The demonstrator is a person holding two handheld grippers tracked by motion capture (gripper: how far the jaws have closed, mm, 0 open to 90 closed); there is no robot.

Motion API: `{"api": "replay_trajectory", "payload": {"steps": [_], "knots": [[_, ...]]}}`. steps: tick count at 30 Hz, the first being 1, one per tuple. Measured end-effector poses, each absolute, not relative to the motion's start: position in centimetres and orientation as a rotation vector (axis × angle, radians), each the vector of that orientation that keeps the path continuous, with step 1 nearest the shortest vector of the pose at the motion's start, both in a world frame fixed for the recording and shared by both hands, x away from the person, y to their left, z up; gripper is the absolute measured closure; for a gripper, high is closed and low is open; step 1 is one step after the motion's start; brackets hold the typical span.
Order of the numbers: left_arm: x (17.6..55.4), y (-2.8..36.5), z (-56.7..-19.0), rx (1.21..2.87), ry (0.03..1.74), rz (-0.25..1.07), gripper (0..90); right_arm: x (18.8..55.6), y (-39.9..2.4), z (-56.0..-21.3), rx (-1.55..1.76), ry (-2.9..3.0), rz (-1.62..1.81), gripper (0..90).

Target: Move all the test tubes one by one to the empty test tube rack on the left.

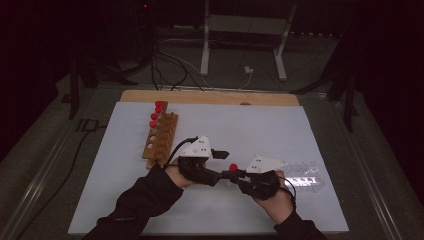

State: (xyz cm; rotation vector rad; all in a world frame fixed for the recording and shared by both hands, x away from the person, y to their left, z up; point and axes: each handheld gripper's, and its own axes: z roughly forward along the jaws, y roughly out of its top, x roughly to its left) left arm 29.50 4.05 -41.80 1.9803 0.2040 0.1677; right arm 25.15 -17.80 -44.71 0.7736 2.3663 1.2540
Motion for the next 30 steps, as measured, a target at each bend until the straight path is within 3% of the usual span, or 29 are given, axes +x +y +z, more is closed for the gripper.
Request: {"api": "replay_trajectory", "payload": {"steps": [10,15,22,30], "knots": [[29.5,2.7,-42.6,1.998,0.160,0.182,69.7,25.1,-17.8,-44.6,0.771,2.361,1.255,75.4],[29.6,2.7,-42.3,2.009,0.146,0.202,71.6,25.2,-18.0,-44.7,0.778,2.360,1.279,74.2],[30.4,4.4,-41.4,1.992,0.201,0.253,71.8,25.0,-18.7,-44.2,0.807,2.295,1.368,41.6],[31.2,7.8,-40.0,1.953,0.284,0.333,71.9,24.9,-19.3,-43.8,0.844,2.229,1.428,14.0]]}}
